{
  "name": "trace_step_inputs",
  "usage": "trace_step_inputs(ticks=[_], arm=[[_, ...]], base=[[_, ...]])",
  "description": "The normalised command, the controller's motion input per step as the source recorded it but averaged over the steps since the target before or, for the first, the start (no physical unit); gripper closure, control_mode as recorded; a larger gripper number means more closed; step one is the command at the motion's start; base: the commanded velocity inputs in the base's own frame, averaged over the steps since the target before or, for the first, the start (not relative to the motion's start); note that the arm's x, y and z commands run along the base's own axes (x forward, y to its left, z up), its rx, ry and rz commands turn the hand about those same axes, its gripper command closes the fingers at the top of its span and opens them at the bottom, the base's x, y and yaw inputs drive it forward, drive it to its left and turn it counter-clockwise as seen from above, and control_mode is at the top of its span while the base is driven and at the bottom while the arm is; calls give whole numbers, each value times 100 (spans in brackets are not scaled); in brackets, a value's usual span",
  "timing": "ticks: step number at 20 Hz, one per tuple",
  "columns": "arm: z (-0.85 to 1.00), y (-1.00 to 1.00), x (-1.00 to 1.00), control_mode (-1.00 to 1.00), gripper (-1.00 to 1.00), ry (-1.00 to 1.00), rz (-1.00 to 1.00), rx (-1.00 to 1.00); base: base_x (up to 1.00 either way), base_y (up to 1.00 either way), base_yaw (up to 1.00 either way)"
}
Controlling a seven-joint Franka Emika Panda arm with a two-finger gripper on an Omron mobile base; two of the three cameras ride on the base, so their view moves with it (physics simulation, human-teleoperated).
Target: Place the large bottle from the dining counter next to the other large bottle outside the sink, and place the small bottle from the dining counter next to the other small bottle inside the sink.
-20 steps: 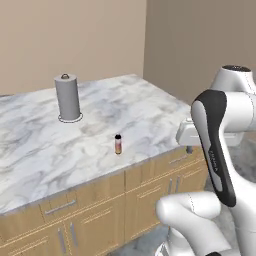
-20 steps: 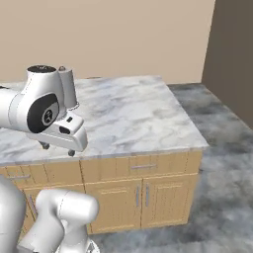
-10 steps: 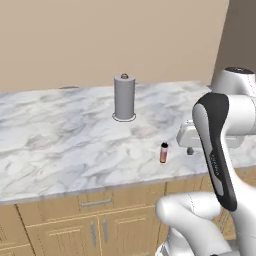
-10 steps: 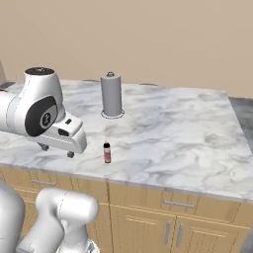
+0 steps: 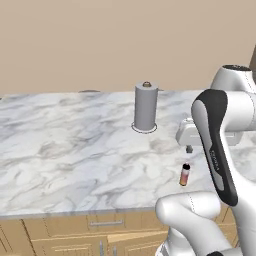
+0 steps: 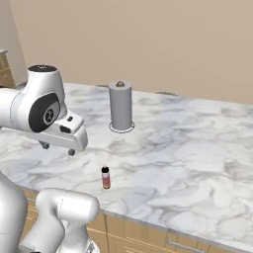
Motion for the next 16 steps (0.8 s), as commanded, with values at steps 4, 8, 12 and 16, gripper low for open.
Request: trace_step_inputs(ticks=[4,8,12,16], arm=[[0,0,0,100,-100,0,0,0],[0,0,0,100,-100,0,0,0],[0,0,0,100,-100,0,0,0],[0,0,0,100,-100,0,0,0]], base=[[43,-39,-4],[42,-17,-23],[59,-11,-41],[74,-6,-50]])
